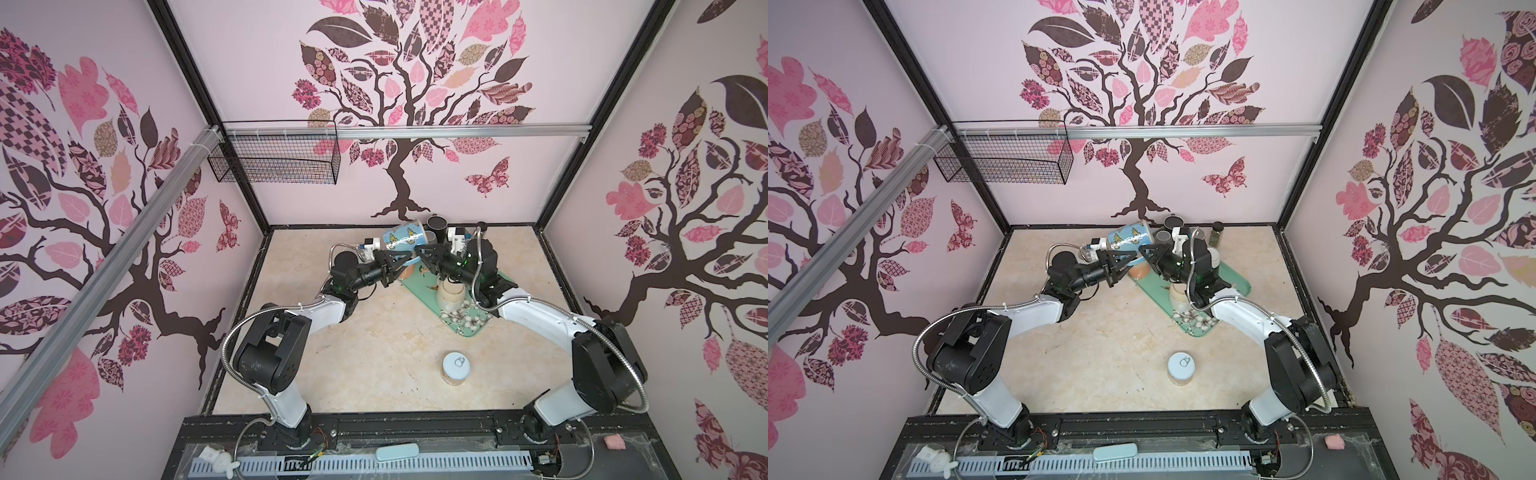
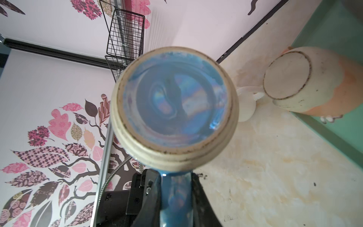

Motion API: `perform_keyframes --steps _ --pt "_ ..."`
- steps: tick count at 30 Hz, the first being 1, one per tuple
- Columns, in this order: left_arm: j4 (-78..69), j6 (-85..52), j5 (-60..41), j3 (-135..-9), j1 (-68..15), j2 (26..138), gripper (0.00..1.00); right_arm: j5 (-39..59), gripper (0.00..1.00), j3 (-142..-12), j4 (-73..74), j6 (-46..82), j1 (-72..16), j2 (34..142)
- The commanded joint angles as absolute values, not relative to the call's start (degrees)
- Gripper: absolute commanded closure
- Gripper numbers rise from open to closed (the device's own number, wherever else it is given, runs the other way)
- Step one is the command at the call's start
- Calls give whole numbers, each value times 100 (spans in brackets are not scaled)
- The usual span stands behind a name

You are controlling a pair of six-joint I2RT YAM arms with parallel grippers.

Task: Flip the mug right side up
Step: 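Rotate the blue mug upright and pass it to the left gripper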

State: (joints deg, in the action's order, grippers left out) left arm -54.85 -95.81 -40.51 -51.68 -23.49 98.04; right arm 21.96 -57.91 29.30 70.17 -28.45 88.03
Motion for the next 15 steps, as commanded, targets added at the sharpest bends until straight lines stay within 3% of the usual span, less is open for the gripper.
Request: perform_keyframes --steps 1,5,15 --pt "-6340 -9939 -3911 -4996 -2241 9736 100 2394 100 -5987 3688 6978 -2899 8867" --pt "-5735 -9502 -3902 -4833 -2107 9373 100 2418 99 -5894 3561 6937 -2892 8936" --pt "-4117 -8462 -3858 -4560 -1980 8639 100 2620 68 -5871 3267 6622 -2900 9124"
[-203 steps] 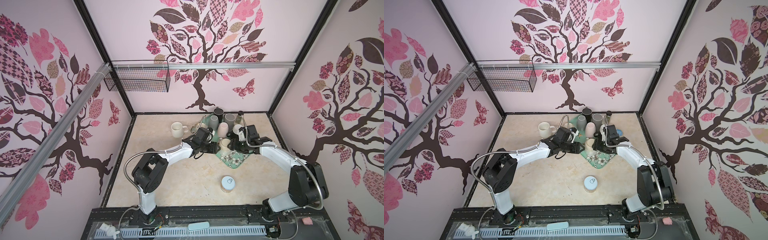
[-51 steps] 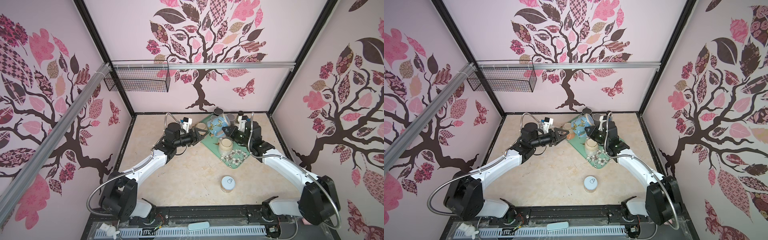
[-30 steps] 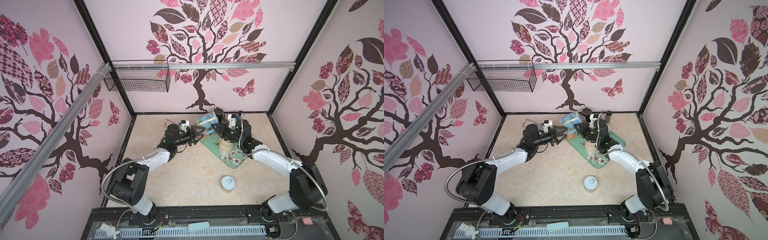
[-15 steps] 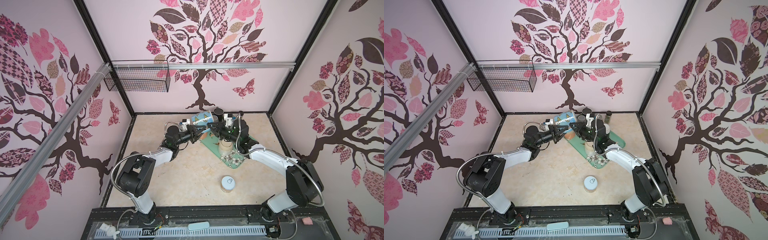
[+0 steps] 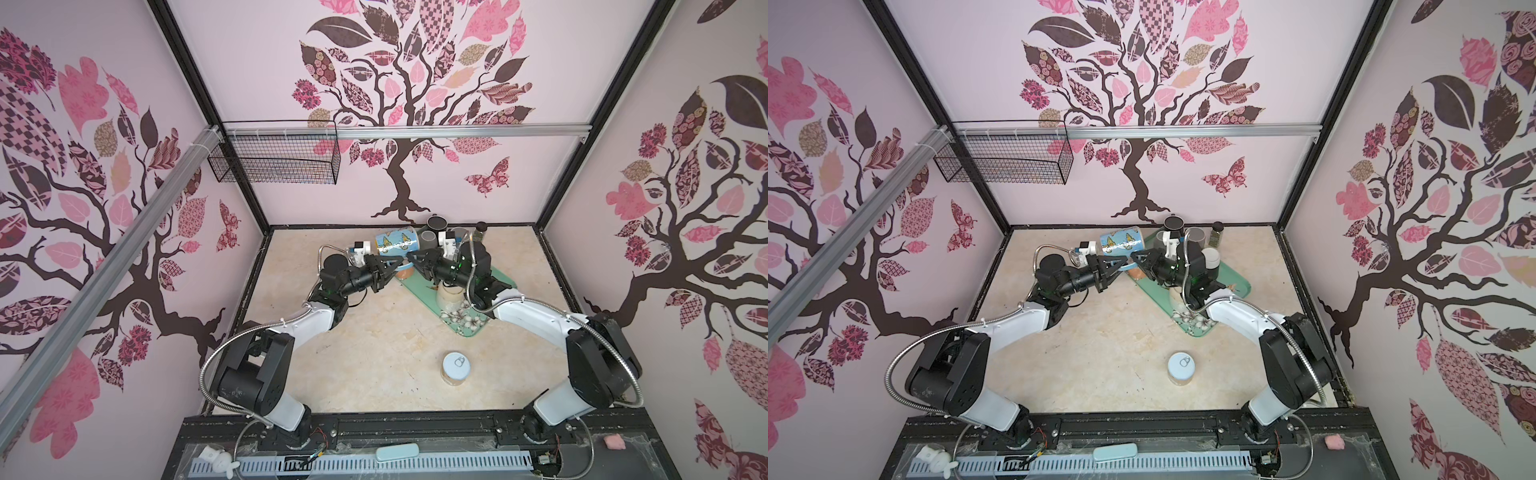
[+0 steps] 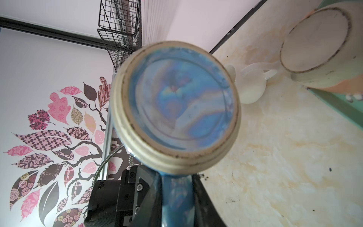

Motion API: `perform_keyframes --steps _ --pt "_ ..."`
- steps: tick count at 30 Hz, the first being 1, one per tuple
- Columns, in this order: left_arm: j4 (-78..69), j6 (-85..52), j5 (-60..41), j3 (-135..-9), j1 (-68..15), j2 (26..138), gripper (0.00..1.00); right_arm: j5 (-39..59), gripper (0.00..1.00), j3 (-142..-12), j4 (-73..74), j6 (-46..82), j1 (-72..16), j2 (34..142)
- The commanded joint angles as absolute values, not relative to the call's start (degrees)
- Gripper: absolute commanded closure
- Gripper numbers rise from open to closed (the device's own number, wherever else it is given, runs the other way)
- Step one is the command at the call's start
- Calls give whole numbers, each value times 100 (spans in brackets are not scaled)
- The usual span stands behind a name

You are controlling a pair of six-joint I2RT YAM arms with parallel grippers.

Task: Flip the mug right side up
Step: 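Carry the blue mug with the left gripper and set it beside the white mug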

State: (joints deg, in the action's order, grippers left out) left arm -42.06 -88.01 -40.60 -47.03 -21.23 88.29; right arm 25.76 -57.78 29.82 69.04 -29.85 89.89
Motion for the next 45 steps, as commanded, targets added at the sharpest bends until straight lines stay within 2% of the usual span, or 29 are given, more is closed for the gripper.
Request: perform_keyframes --steps 1,13,17,21,28,36,45 --pt "-4140 -8486 -3859 -4533 -1984 8643 100 2655 66 -5876 3258 6605 -2899 9155" --pt "-3687 -8086 -3734 -4435 -1897 8523 100 2620 56 -5933 2390 5772 -2893 9135" --pt "-2290 -7292 -3463 -4424 -1768 8089 100 2506 55 -6051 1923 5282 -2894 8971" --pt "-193 -6264 -2617 -4592 -1756 7520 100 2427 55 -6102 1625 4912 -2891 8834" --pt "1490 -5460 -1089 -4750 -1758 7114 100 2338 55 -5935 1388 4559 -2873 8567" --pt "2791 -4859 714 -5842 -2237 7998 100 2685 54 -5533 1314 4466 -2515 8295" --pt "3245 -4912 1833 -6708 -2563 9212 100 2874 54 -5463 477 3872 -2240 8005"
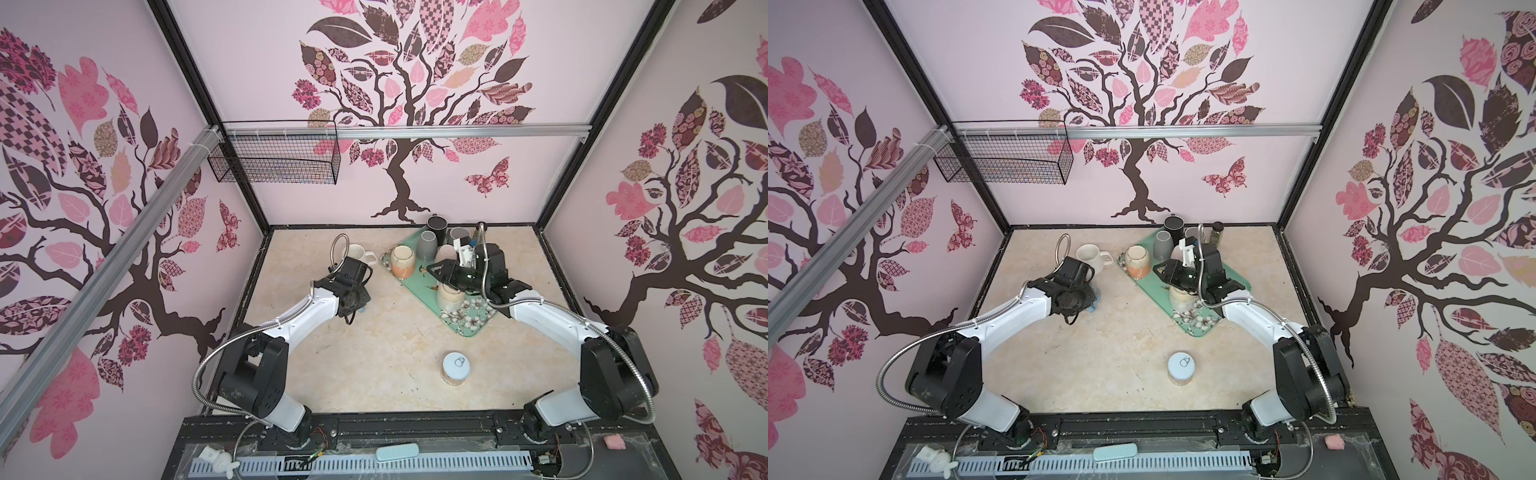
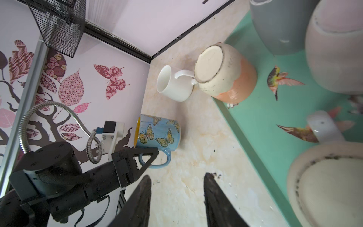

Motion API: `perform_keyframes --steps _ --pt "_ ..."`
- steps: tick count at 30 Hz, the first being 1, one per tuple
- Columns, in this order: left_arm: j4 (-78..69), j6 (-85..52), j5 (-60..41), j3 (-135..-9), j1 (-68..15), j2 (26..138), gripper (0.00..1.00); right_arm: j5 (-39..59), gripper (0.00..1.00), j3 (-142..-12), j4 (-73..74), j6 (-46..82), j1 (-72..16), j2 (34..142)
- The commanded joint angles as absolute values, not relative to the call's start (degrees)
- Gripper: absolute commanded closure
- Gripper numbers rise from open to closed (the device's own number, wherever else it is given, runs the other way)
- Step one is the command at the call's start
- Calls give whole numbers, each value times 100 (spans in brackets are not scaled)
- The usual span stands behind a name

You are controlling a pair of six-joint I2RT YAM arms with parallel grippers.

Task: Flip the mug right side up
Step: 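Open the left gripper and withdraw while the right gripper moves over the tray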

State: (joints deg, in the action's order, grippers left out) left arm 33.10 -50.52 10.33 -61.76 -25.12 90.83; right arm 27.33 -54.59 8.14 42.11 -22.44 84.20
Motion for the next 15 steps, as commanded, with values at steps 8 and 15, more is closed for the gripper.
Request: perform_keyframes --steps 8,15 --pt "3375 -5160 2389 -7362 -2760 10096 100 2874 54 -5237 381 3767 -2232 7835" --pt "3146 -5486 2156 -7573 -2854 10427 68 2806 54 -5264 221 3661 -2232 7796"
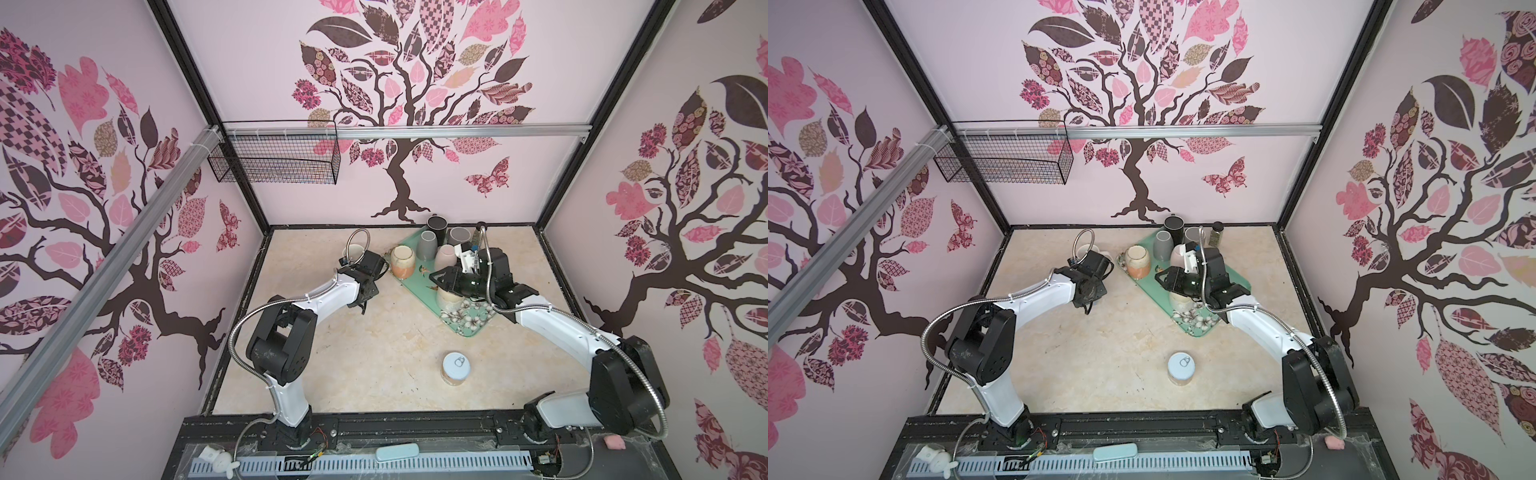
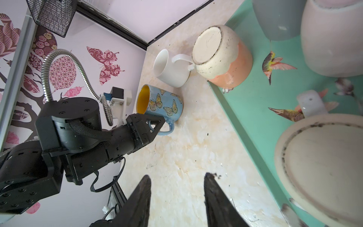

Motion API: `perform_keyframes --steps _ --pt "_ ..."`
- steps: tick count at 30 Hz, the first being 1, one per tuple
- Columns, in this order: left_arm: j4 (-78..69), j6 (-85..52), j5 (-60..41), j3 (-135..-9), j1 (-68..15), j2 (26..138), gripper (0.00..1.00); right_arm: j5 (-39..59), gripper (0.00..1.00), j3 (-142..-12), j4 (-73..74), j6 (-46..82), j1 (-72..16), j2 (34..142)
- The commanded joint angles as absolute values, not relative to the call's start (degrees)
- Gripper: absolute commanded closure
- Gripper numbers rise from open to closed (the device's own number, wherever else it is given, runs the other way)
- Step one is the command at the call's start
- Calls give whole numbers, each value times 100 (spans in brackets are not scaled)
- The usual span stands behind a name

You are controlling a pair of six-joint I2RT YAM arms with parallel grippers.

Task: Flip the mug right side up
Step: 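Open the left gripper and withdraw while the right gripper moves over the tray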

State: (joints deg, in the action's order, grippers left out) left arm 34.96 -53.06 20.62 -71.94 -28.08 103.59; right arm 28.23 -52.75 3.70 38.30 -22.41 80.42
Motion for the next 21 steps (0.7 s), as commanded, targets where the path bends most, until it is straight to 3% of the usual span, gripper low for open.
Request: perform_keyframes --steps 1,6,21 --pt "3121 -5558 2086 -7595 -2854 10468 62 2815 54 -5265 212 3656 -2226 7796" --pt "3169 -5789 1772 -7799 -2891 10547 51 2788 54 -5248 128 3654 -2230 7763" --pt "2945 -5539 1630 -8371 -3023 10940 50 2664 55 -5134 53 3771 -2224 7708"
